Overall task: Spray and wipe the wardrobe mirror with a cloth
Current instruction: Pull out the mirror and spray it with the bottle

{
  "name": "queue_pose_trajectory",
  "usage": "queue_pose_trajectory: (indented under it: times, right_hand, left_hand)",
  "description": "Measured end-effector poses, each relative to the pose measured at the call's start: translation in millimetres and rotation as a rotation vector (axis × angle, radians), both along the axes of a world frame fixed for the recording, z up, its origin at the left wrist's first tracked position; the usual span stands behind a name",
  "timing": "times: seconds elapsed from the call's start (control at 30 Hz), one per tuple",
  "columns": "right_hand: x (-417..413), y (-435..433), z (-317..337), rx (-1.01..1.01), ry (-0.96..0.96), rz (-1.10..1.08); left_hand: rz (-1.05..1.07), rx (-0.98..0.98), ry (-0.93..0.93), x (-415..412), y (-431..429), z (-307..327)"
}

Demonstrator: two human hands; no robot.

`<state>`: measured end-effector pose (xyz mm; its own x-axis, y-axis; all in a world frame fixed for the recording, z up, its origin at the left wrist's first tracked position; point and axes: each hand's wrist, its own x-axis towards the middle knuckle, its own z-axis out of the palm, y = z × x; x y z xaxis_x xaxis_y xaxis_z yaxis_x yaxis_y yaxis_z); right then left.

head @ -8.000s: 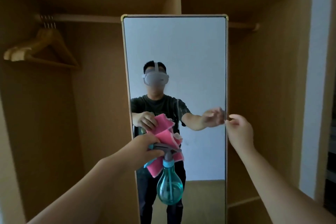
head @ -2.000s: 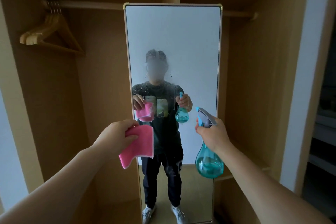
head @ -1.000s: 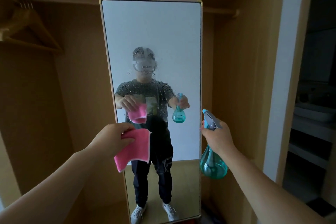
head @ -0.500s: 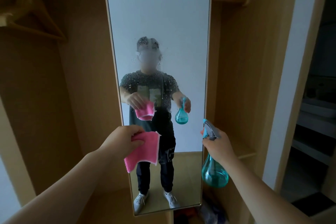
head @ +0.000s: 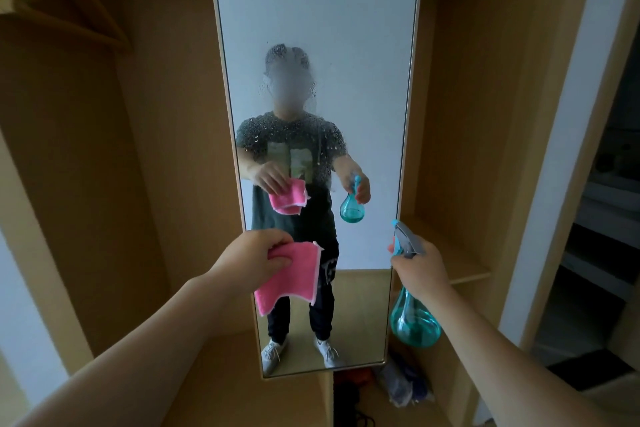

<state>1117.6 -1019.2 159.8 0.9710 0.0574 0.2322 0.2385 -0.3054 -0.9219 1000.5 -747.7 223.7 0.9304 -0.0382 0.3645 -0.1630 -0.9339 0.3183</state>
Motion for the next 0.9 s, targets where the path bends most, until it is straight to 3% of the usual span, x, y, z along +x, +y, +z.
queue_pose_trajectory:
  times: [0.13, 0.3, 0.57, 0.9]
  right_hand:
    - [-2.5, 0.7, -1.9, 0.008, -0.036, -0.042]
    - [-12.5, 6.9, 5.6, -0.016, -0.004, 0.12]
    - [-17.9, 26.5, 8.2, -0.058, -0.019, 0.188]
    - [-19.8, 49.3, 6.8, -0.085, -0.106, 0.131]
  left_hand:
    - [-0.001, -0.001, 0.009, -0.2, 0.6, -1.9]
    - [0.019, 0.022, 0.016, -2.5, 6.4, -3.1]
    - [0.066, 0.0, 0.021, -11.7, 19.3, -5.5]
    - [0.11, -0.036, 0.014, -27.7, 35.1, -8.1]
